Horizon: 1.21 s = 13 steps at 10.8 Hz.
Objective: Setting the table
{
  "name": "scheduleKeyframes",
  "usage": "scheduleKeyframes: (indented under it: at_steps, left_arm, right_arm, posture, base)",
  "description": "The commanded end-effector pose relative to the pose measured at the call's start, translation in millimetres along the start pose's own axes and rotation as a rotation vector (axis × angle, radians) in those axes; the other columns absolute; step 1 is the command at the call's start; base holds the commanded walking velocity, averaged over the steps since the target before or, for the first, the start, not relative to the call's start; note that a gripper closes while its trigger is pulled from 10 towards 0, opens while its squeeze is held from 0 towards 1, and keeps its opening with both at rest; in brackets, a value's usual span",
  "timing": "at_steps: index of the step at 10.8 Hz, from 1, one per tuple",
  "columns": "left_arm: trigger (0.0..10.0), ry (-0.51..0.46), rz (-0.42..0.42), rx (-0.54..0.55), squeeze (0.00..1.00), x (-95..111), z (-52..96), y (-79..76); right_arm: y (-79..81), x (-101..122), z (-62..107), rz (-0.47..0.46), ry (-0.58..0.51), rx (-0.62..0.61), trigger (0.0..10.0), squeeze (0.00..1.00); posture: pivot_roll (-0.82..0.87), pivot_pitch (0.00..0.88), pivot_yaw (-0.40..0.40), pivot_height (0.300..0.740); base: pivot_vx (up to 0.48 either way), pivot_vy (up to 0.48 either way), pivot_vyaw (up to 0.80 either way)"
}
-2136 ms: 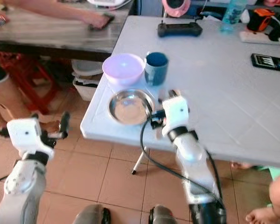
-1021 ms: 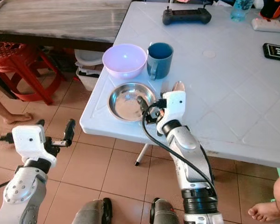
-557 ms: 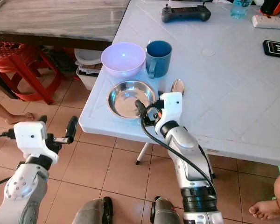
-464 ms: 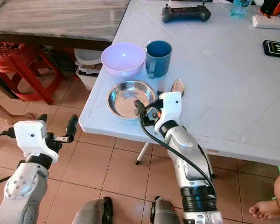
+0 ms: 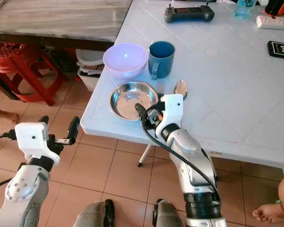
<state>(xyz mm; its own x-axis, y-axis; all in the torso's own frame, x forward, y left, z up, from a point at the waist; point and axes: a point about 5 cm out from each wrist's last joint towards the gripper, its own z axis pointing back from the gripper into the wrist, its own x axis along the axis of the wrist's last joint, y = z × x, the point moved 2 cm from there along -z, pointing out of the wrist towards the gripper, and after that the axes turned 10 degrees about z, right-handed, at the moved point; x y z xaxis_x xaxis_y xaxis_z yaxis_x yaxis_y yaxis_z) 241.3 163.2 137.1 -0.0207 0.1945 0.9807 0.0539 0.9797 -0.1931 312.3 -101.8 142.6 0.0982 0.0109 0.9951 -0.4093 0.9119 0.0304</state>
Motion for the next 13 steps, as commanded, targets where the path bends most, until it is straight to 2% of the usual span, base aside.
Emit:
scheduleKeyframes:
  at_steps: [1,4,12,13]
  left_arm:
    - [10.0,0.015,-0.001,-0.004,0.00,-2,0.2,1.7]
    - [10.0,0.016,0.003,-0.005,0.00,-3,-0.4,0.4]
    - [10.0,0.022,0.007,-0.003,0.00,-5,0.9,-0.8]
    - [10.0,0.023,0.008,-0.002,0.00,-5,1.5,-0.8]
  right_arm:
    - [4.6,6,-0.1,-0.012,-0.012,0.013,10.0,0.00]
    - [2.1,16,-4.7,-0.049,-0.022,0.007,10.0,0.00]
    - [6.4,2,-28.1,-0.174,0.041,0.002,10.0,0.00]
    - [5.8,-6,-28.5,-0.196,0.084,-0.011,1.1,0.00]
  posture:
    - [0.07,0.188,0.076,0.740]
    - [0.07,0.186,0.074,0.740]
    - [0.09,0.200,0.066,0.740]
    - [0.09,0.199,0.065,0.740]
  base:
    - [0.000,0.000,0.00]
    - [0.000,0.000,0.00]
    - [0.000,0.000,0.00]
    - [0.000,0.000,0.00]
